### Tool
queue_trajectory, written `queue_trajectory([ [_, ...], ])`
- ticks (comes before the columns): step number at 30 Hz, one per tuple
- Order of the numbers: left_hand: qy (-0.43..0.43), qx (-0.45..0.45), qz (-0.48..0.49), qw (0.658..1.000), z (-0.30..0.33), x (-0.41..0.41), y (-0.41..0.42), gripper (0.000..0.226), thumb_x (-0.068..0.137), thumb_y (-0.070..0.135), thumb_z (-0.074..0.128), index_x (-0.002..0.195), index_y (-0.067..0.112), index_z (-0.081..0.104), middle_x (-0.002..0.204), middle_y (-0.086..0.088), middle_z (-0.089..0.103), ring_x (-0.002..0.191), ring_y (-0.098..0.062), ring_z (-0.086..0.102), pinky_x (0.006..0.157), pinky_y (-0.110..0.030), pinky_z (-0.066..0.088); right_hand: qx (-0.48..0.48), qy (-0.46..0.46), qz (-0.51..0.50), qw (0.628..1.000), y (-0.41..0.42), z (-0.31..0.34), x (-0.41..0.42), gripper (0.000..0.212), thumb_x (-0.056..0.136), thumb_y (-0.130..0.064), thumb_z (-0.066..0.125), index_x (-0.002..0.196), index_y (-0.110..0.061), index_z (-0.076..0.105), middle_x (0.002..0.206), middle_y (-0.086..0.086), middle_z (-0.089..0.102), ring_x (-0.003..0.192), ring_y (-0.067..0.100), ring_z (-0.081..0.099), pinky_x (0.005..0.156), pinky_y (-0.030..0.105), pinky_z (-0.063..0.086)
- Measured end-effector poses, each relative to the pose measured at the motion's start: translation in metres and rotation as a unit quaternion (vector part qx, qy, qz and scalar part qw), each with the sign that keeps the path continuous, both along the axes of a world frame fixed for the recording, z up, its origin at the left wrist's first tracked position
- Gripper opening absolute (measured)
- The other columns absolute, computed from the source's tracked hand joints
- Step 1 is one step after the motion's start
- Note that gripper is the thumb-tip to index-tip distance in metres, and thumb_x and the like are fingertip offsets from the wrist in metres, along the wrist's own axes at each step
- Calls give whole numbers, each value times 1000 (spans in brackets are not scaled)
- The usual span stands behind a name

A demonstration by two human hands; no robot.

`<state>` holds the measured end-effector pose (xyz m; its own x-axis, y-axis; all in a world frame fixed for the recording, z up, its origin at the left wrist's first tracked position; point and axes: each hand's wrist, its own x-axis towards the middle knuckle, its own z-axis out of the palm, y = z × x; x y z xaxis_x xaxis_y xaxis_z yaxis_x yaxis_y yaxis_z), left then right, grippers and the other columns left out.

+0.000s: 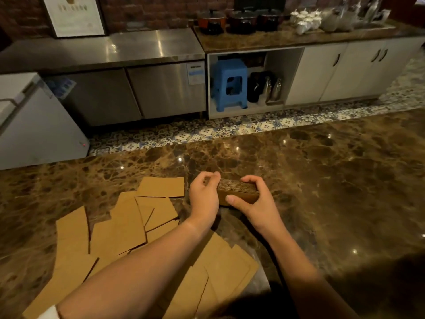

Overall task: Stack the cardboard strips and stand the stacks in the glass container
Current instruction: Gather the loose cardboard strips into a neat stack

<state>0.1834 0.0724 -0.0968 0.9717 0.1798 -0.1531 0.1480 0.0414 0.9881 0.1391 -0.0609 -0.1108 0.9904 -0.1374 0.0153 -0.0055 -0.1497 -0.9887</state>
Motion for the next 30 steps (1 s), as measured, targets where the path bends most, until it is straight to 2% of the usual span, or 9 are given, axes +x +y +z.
queue_trajectory([
  [2,-36,33,-29,998,-5,-2,3,11,98,17,59,95,16,70,95,6,71,88,-4,65,73,-11,48,-7,-10,-59,998,4,-2,3,30,80,-54,71,102,-35,64,109,-7,67,99,4,64,79,19,52],
  [5,-68,43,-33,996,-7,-1,4,14,98,18,60,108,24,69,109,10,70,100,4,62,83,-10,48,25,-57,-154,986,13,-4,10,11,94,-31,68,103,-33,65,106,-5,69,100,7,65,87,32,55],
  [8,-40,-19,-15,999,-5,2,1,17,99,13,57,102,23,71,105,2,74,97,-7,68,79,-17,53,95,-48,-177,979,23,-5,15,22,98,-18,63,109,-37,62,109,-2,71,99,6,68,80,28,56],
  [13,-55,-70,-17,996,-2,1,3,32,101,20,50,78,26,71,79,0,76,77,-14,69,68,-25,55,189,-36,-188,963,23,-2,17,26,101,-37,44,118,-34,63,110,-4,75,95,1,69,70,14,52],
  [18,-45,-25,-22,998,-8,1,3,24,105,16,44,100,17,68,89,-4,77,88,-21,69,81,-40,54,176,-31,-182,967,24,-3,14,34,103,-42,34,122,-34,60,105,-13,76,97,2,68,72,14,51],
  [23,-64,-54,-16,996,-6,2,5,22,101,15,47,99,19,69,89,-4,78,86,-17,71,72,-27,56,186,-40,-167,967,22,-2,13,34,98,-49,37,121,-39,61,109,-7,76,99,6,69,72,16,53],
  [25,-55,-52,-25,997,-9,2,6,23,99,12,47,95,18,68,89,-6,78,89,-21,70,78,-33,56,175,-35,-148,973,23,-2,11,30,96,-49,44,117,-40,62,111,-4,74,97,3,68,71,15,52],
  [28,-43,-56,-37,997,-12,1,8,22,96,10,47,89,18,66,86,-8,78,84,-20,69,76,-36,55,96,-20,-104,990,21,-4,5,28,84,-45,63,112,-42,63,118,-7,67,104,4,65,77,18,53],
  [30,-41,-49,-40,997,-12,1,9,19,92,16,48,88,19,66,86,-8,77,84,-20,70,76,-32,55,22,-17,-52,998,12,-4,2,44,78,-43,71,121,-39,60,125,-13,60,112,0,59,88,19,51],
])
